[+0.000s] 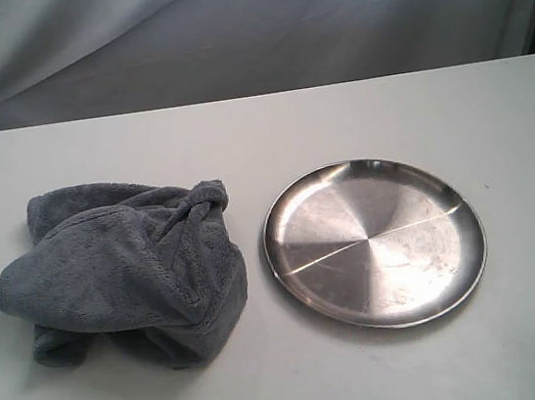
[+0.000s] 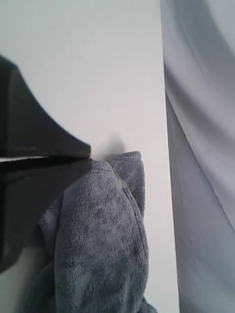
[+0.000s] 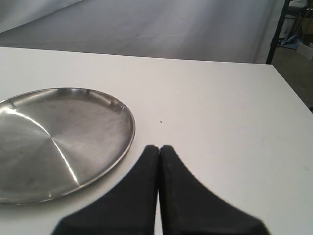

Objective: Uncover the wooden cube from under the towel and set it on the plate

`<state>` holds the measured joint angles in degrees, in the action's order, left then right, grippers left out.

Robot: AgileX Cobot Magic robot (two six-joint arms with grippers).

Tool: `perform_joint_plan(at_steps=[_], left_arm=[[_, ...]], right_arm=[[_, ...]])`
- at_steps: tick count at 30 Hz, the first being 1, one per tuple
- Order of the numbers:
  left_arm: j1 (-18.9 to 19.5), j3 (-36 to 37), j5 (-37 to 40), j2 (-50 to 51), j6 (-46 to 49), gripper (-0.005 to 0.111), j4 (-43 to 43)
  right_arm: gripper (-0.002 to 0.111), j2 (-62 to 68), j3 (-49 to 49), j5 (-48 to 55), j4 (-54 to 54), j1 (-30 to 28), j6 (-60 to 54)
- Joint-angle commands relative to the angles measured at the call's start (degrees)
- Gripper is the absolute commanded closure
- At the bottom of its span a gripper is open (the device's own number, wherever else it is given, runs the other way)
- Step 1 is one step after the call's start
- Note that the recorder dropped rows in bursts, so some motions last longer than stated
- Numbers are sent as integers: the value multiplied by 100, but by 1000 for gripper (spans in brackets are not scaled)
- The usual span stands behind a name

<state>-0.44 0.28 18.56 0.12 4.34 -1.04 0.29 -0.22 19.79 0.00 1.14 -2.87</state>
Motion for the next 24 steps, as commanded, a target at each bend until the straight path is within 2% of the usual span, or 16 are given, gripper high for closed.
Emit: perform_joint_plan(at_steps=[1,5,6,13,16,19,21,24], left_arm=[[14,-28,-400,-12,193,107,246],[14,-28,-1301,-12,-434,107,-1457],[14,-28,-1542,-12,-434,107,-1636],[14,-28,-4056,-12,-505,107,-1648],[14,-28,-4616,-12,-1414,107,-1648],[14,-96,-5297,-12,-1462,107,-1648],[14,-319,-5559,-12,-1301,107,-1648],[14,-927,-5230,180,-132,107,-1648]], right_arm=[[108,-29,22,-11,0,10,10],[108,-29,22,-11,0,10,10],[108,-29,22,-11,0,10,10],[108,-29,22,-11,0,10,10],[108,-29,22,-11,0,10,10],[108,-29,22,-11,0,10,10],[108,-29,22,-11,0,10,10],[108,-29,22,-11,0,10,10]])
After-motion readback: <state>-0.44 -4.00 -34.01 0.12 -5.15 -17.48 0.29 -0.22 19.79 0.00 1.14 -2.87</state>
